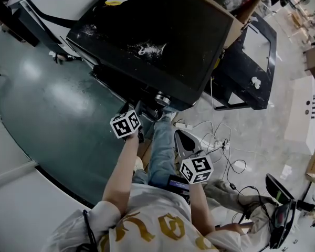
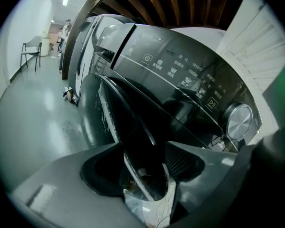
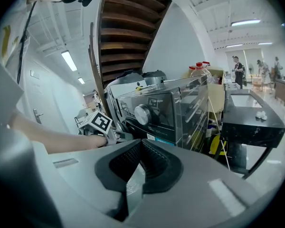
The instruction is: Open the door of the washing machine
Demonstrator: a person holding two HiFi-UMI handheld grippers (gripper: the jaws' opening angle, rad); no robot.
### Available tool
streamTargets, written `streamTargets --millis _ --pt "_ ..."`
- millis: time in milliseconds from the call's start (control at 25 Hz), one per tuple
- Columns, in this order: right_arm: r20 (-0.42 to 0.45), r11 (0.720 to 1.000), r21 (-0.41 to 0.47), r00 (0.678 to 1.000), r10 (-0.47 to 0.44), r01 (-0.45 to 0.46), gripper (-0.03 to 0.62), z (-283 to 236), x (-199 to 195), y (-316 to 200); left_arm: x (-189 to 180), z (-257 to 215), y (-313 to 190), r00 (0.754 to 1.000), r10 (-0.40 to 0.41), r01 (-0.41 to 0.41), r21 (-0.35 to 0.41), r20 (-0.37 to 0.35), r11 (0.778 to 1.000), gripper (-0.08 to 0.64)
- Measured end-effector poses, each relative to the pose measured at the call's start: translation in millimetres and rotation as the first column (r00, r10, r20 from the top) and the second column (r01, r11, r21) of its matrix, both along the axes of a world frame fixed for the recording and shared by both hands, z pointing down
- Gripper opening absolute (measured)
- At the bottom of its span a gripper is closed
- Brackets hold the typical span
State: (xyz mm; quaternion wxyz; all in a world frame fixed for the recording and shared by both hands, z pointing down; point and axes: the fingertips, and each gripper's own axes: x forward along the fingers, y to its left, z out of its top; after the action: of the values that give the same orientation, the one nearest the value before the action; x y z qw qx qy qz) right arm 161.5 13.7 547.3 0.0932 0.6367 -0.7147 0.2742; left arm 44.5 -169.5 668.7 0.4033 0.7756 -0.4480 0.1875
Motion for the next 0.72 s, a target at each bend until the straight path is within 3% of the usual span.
streamTargets --millis 720 --pt "0.003 0.996 0.007 0.996 -0.091 0.091 0.032 -0.2 -39.6 -2.9 -43.9 5.1 30.8 1.0 0.012 -0.013 -0.031 -0.029 0.999 0.232"
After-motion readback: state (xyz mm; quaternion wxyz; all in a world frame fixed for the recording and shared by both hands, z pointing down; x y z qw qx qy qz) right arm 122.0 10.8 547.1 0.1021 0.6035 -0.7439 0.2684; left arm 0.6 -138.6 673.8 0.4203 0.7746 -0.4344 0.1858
